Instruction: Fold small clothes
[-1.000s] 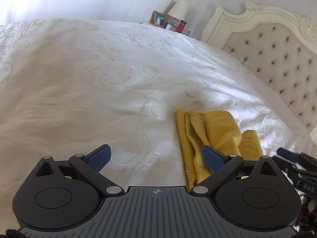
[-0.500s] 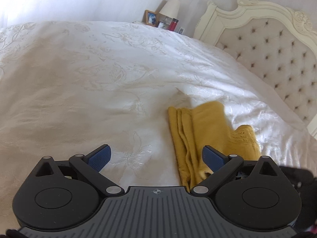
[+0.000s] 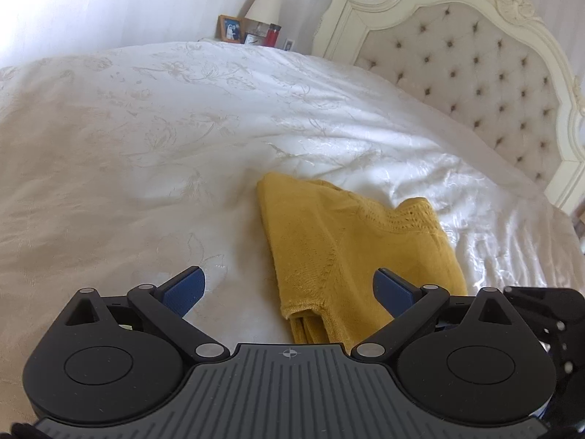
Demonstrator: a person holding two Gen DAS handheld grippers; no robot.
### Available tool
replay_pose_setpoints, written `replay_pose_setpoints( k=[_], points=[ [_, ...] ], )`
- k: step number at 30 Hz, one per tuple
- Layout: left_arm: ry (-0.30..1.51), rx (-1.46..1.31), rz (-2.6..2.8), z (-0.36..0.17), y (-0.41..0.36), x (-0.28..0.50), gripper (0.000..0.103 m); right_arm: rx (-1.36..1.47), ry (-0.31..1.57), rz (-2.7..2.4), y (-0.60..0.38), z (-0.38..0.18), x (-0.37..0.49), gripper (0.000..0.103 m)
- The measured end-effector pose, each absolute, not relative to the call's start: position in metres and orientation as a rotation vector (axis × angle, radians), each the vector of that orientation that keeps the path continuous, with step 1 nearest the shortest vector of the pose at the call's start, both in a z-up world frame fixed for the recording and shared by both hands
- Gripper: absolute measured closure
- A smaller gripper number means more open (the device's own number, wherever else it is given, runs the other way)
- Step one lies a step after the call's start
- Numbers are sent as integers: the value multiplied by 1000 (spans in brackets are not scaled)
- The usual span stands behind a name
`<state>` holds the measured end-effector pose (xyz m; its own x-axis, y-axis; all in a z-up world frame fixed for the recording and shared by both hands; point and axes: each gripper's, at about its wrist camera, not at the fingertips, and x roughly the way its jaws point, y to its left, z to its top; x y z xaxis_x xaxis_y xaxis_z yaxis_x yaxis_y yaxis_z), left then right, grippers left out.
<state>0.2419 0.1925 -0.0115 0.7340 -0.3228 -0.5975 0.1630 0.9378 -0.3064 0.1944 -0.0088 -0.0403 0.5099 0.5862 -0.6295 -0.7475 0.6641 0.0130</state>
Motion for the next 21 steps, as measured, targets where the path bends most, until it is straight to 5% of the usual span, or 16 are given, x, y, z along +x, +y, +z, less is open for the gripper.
replay_pose_setpoints(
  k=[5,7,17,19,21],
  points=[
    [696,-271,-238,-11,203,243,3,-582,477,768,26,-48,158,42],
    [698,-281,-231,-11,205,243,3,-742,392,754,43,-54,143,61],
    [713,-296,-208,-12,212,244,3,-1158,172,795,73,-83,110,65],
    [713,-292,-209,-12,212,244,3,-1209,166,782,73,-90,111,84],
    [712,-287,-209,-12,212,243,3,-1173,200,779,73,-88,116,91]
  ],
)
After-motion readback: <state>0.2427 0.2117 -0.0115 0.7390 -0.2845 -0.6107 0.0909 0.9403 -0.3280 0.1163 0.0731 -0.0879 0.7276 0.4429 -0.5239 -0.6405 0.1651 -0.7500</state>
